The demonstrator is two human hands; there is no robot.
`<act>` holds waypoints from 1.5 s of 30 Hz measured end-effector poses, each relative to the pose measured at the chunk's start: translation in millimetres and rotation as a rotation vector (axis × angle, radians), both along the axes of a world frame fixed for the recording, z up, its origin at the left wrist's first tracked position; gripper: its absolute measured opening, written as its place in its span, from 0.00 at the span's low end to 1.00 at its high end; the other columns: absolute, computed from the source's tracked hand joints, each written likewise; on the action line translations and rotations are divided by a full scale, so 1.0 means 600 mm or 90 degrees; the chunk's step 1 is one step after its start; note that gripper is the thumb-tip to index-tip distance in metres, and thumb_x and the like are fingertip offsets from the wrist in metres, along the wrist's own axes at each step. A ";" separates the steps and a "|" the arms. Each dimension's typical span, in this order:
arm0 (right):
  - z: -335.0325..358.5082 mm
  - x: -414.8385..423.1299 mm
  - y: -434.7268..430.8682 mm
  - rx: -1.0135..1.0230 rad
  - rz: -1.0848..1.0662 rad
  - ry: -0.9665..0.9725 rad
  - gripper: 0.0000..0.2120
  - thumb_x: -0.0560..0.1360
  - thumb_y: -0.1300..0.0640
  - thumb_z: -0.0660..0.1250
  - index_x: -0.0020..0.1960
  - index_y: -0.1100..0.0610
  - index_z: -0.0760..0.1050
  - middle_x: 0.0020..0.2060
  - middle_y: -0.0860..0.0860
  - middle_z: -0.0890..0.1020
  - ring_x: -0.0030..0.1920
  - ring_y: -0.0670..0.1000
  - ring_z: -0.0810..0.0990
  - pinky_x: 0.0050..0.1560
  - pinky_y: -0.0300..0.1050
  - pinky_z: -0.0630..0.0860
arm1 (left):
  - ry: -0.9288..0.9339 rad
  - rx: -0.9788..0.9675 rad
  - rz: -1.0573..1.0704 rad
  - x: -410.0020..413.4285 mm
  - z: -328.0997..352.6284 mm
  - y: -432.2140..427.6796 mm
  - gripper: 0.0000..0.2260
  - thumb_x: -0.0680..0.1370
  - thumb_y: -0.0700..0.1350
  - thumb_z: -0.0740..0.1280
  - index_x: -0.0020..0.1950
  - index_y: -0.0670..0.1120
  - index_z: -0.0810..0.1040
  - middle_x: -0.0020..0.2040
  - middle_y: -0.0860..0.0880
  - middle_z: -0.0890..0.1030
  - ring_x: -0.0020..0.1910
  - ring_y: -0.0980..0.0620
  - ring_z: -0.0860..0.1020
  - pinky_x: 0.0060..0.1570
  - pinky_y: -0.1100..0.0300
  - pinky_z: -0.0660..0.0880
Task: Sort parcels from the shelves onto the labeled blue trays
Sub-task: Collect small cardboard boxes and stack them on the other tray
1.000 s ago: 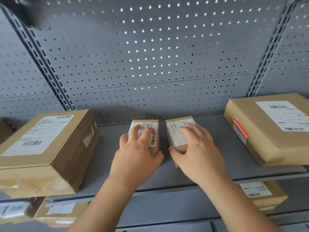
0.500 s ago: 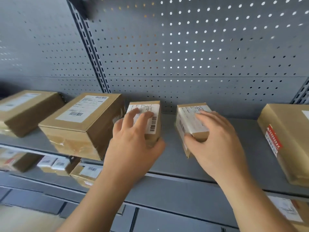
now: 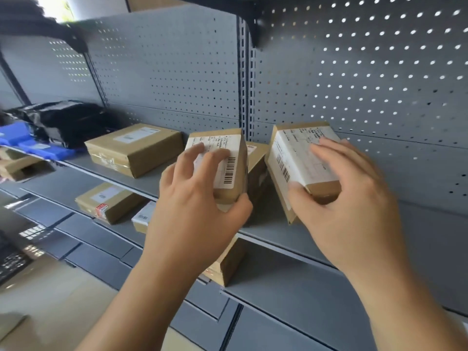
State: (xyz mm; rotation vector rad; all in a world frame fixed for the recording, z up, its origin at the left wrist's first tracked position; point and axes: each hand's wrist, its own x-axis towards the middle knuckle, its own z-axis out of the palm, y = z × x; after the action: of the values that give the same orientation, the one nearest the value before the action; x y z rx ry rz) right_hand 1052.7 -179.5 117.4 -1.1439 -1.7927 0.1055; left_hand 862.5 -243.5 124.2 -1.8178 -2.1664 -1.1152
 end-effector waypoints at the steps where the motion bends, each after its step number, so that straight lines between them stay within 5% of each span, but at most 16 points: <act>1: 0.005 -0.026 -0.011 0.006 0.014 -0.002 0.29 0.71 0.46 0.68 0.70 0.55 0.77 0.70 0.46 0.77 0.75 0.48 0.68 0.74 0.37 0.59 | -0.004 0.001 0.012 -0.023 0.002 -0.016 0.29 0.73 0.61 0.70 0.73 0.67 0.65 0.77 0.60 0.60 0.76 0.49 0.60 0.68 0.49 0.68; 12: -0.001 -0.337 -0.129 -0.006 0.165 -0.066 0.31 0.72 0.43 0.66 0.72 0.56 0.75 0.72 0.49 0.75 0.77 0.51 0.66 0.76 0.48 0.61 | -0.035 -0.022 0.170 -0.295 -0.012 -0.200 0.29 0.73 0.59 0.71 0.73 0.65 0.66 0.77 0.59 0.61 0.75 0.48 0.60 0.68 0.50 0.67; 18: -0.021 -0.481 -0.166 -0.024 0.252 -0.102 0.31 0.72 0.43 0.66 0.71 0.56 0.76 0.72 0.49 0.76 0.76 0.49 0.65 0.74 0.42 0.58 | -0.065 -0.047 0.266 -0.412 -0.036 -0.273 0.29 0.73 0.59 0.70 0.73 0.66 0.67 0.77 0.60 0.61 0.74 0.49 0.60 0.65 0.53 0.65; 25: -0.044 -0.646 -0.158 -0.039 0.369 -0.114 0.30 0.72 0.43 0.67 0.71 0.56 0.76 0.71 0.49 0.77 0.76 0.49 0.66 0.76 0.49 0.65 | -0.104 -0.065 0.369 -0.535 -0.065 -0.306 0.27 0.73 0.59 0.69 0.71 0.66 0.67 0.76 0.61 0.61 0.73 0.50 0.60 0.66 0.52 0.65; 31: -0.067 -0.809 -0.107 -0.081 0.467 -0.150 0.33 0.71 0.42 0.65 0.72 0.56 0.75 0.73 0.49 0.75 0.77 0.50 0.64 0.76 0.48 0.61 | -0.112 -0.107 0.467 -0.651 -0.078 -0.284 0.28 0.73 0.59 0.69 0.72 0.66 0.65 0.76 0.61 0.60 0.72 0.52 0.59 0.57 0.57 0.64; 45: -0.100 -1.164 -0.064 -0.095 0.675 -0.220 0.30 0.74 0.46 0.70 0.74 0.54 0.73 0.74 0.46 0.72 0.78 0.47 0.62 0.73 0.36 0.52 | -0.161 -0.140 0.680 -0.904 -0.109 -0.272 0.27 0.74 0.61 0.68 0.72 0.66 0.64 0.78 0.60 0.58 0.76 0.51 0.57 0.65 0.51 0.68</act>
State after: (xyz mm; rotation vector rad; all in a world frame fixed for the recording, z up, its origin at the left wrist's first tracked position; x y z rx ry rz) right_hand 354.1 -217.8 57.2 -0.1888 -2.5675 0.7007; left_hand 320.0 -406.9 58.8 -0.3200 -2.8396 -0.8429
